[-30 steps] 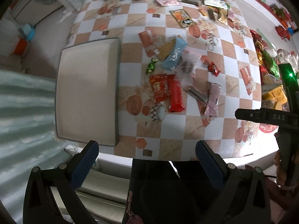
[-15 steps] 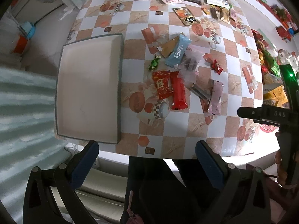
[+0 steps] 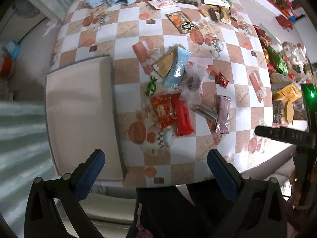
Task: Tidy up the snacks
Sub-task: 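Move both grippers toward the snack pile on the table, then grasp the pink bar with the right gripper while the left gripper grasps the gold bar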
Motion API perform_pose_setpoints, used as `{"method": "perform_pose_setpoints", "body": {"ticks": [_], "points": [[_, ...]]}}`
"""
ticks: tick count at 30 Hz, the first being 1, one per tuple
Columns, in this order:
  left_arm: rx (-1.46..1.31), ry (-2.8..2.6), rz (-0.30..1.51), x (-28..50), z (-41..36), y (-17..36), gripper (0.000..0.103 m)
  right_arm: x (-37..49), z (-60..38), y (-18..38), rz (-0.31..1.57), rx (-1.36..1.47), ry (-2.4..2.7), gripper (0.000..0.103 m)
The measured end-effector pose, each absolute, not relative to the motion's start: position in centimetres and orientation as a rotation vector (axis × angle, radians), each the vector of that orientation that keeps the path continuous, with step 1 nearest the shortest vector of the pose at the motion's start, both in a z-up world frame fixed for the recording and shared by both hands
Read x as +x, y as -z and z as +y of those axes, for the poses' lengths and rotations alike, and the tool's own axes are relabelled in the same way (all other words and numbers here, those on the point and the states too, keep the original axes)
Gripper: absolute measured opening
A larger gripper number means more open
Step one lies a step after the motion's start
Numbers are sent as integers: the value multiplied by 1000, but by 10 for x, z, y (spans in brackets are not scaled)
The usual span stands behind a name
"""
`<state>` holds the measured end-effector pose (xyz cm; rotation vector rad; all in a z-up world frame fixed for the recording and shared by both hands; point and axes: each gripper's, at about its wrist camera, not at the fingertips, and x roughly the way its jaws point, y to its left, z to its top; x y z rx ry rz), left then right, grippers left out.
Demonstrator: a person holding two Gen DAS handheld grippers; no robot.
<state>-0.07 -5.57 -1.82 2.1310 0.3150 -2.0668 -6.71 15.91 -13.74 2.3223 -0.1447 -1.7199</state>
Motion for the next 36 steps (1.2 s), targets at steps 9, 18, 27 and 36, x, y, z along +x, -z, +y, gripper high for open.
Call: {"method": "perform_pose_setpoints", "body": {"ticks": [9,18,27,36], "points": [[2327,2053,243,-2,-71,73,103,-18,168,170,-259,2547,1736,102],[2271,2138,119,-38,-95,78,103,-8,137,174,-263,2583,1790,102],[2134,2162,-17,-94,-96,94,103,-46,121,178,-128,2537,1842,102],[2126,2107,-87,-142,-91,144,103,-78,124,203,-66,2540,1839,102]]}}
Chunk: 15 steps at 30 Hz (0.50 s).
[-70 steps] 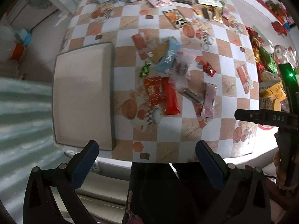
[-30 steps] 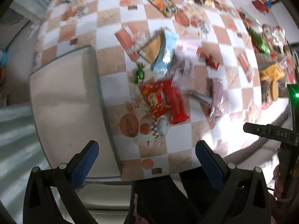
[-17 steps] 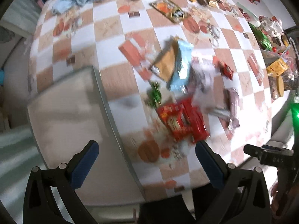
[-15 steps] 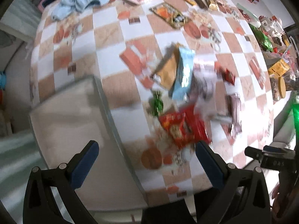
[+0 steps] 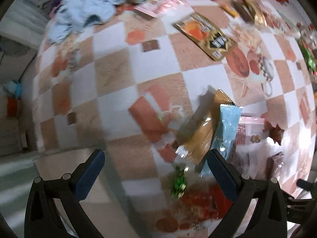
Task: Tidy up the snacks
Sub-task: 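Grasp the pink bar with the right gripper while the left gripper grasps the gold bar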
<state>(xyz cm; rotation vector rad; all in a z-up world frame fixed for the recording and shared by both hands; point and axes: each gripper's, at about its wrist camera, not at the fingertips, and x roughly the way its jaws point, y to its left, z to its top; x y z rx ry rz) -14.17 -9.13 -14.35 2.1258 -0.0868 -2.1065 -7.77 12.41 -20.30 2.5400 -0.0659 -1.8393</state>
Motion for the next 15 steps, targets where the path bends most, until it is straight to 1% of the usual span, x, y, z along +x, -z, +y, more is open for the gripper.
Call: {"method": "perform_pose_setpoints", "body": {"ticks": [3,8,10,13,15], "points": [[2135,2118,-179,-148,-80,157,103,-84,123,211,-79,2537,1842,102],[2168,2103,-214,-157,-69,175,103,-93,112,223,-36,2500,1820,102],[2126,2115,-191,-160,-73,173,103,-94,116,227,-42,2484,1824,102],[2121,2073,-142,-163,-89,174,103,-100,125,227,51,2504,1871,102],[2141,2067,-121,-161,-95,175,103,-104,139,228,16,2535,1872,102]]}}
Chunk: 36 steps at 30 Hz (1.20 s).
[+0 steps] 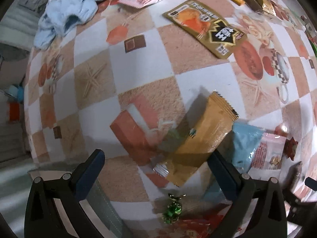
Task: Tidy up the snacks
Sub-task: 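Grasp the pink bar with the right gripper while the left gripper grasps the gold bar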
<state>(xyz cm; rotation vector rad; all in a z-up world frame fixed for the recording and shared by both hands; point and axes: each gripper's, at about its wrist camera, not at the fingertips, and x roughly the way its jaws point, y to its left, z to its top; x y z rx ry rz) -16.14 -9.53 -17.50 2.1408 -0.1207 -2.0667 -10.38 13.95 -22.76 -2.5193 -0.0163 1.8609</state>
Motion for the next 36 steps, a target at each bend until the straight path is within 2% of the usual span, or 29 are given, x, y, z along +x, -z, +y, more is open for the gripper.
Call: {"method": "perform_pose_setpoints", "body": {"ticks": [4,10,15,27,29,30,31,33,34,35,36], "points": [[2143,2110,-144,-159,-92,175,103,-111,159,225,78,-2519,-1855,102],[2153,2180,-150,-165,-69,172,103,-119,159,216,51,-2514,-1857,102],[2220,2183,20,-177,-78,182,103,-116,174,215,99,-2494,-1852,102],[2202,2170,36,-159,-62,183,103,-93,175,219,165,-2468,-1853,103],[2187,2175,-3,-161,-57,180,100,-92,167,223,169,-2482,-1848,101],[2180,2196,-35,-162,-53,176,97,-90,163,220,146,-2483,-1856,96],[2180,2219,-60,-162,-48,173,90,-89,160,215,129,-2480,-1875,92],[2188,2255,-72,-163,-40,167,74,-85,156,205,86,-2475,-1921,73],[2192,2273,-68,-162,-36,165,61,-84,156,201,73,-2467,-1939,66],[2187,2289,-76,-160,-31,162,48,-83,155,196,57,-2454,-1966,48],[2184,2298,-82,-160,-27,161,40,-82,155,192,43,-2443,-1989,31]]}}
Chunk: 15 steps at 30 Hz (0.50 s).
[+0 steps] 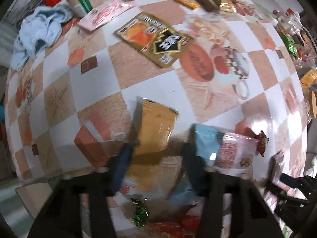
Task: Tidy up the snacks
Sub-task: 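Grasp the pink bar with the right gripper while the left gripper grasps the gold bar, then carry the pink bar and gold bar over the white tray with both grippers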
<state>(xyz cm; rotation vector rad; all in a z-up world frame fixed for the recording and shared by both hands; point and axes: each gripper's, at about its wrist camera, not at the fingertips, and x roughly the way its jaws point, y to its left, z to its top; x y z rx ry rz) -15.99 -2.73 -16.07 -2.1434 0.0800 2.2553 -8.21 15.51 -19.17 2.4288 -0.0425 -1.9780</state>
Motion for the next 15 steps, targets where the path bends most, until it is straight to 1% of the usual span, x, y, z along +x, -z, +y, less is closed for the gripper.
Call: {"method": "perform_pose_setpoints", "body": {"ticks": [1,2,4,11,15], "points": [[-2141,-2254,84,-159,-24,160,27,-82,154,188,-27,2419,1981,31],[-2150,-2249,96,-159,-21,159,27,-82,155,187,-38,2419,1966,31],[-2159,-2254,108,-156,-18,156,26,-80,157,183,-83,2401,1953,27],[-2108,-2306,-66,-126,-31,118,26,-85,164,155,-122,2349,1949,26],[-2080,-2333,-147,-102,-42,96,26,-89,169,129,-132,2324,1948,26]]}}
